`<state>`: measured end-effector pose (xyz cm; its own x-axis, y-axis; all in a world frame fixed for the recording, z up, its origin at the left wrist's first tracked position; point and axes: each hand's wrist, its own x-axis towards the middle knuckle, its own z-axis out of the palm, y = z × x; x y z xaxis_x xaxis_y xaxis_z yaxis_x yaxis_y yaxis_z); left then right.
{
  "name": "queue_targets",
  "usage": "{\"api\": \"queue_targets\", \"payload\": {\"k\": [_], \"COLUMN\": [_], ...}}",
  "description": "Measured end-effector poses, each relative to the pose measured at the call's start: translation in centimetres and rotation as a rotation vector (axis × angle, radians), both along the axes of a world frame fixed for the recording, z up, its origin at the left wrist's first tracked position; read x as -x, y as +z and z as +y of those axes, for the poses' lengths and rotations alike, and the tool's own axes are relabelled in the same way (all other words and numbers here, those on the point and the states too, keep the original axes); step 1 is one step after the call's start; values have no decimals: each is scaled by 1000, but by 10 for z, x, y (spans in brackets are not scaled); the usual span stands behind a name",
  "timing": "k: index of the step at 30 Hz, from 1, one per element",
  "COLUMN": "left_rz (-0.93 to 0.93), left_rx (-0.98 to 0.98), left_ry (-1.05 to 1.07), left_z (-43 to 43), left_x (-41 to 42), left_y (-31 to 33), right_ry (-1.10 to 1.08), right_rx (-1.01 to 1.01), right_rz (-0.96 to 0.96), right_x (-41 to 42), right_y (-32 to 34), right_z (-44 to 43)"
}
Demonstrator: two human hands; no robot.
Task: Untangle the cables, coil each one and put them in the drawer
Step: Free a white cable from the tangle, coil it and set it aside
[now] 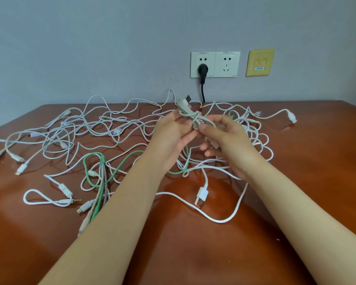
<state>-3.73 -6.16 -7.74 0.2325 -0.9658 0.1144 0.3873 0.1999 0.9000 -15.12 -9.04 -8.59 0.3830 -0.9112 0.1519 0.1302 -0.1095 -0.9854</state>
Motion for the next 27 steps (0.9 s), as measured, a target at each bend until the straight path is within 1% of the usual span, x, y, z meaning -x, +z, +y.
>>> {"api": "queue_targets", "payload": {"k": [3,4,9,18,21,24,27], "left_rz": [-195,-222,-182,-178,-174,-218,-262], "left_rx": [-63,-88,-122,-35,-58,-79,-95], "left_ry": [39,49,74,141,154,162,224], "left_z": [0,0,-2,6,9,15,20], "left_x": [-4,-5,-6,-16,-24,-36,-53], "left_y": [0,0,3,10,9,17,33], "right_ry": [-65,-81,-124,-163,-166,-148,-111], "right_rx": [24,26,72,111,140,185,243], "right_rz": [-18,-19,10,-50,17,79,129], "right_x": [0,0,0,-2,-5,-8,-18], "right_y": [-4,-5,-9,4,1,5,20], "right_z": [-3,-4,-7,-4,-4,-3,0]}}
